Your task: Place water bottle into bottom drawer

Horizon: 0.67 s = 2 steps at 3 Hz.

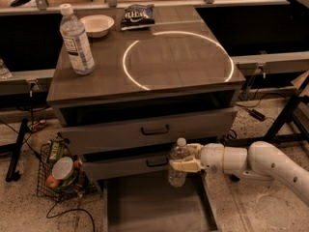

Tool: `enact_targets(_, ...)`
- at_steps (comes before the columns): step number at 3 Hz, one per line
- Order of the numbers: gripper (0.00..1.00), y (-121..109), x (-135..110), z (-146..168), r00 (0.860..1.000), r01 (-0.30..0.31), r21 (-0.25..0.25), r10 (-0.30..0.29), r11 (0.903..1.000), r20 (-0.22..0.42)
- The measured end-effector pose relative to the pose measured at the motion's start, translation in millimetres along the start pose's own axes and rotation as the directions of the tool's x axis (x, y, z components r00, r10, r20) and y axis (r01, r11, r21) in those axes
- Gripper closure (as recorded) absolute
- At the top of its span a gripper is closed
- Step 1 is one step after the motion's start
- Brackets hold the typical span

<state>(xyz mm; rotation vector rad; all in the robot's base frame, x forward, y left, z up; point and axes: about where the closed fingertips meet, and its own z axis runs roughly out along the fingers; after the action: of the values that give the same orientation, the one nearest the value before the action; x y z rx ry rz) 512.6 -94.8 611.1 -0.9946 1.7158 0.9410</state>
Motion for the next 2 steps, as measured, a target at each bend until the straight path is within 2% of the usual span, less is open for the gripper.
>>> enact_targets(1, 1.00, 0, 70, -17, 0.993, 0.053, 0.088, -0.042, 0.9948, -0.114)
enact_targets(2, 1.00, -7, 127, -32, 0.979, 0.102, 0.116, -0.079, 0.9880, -0.187)
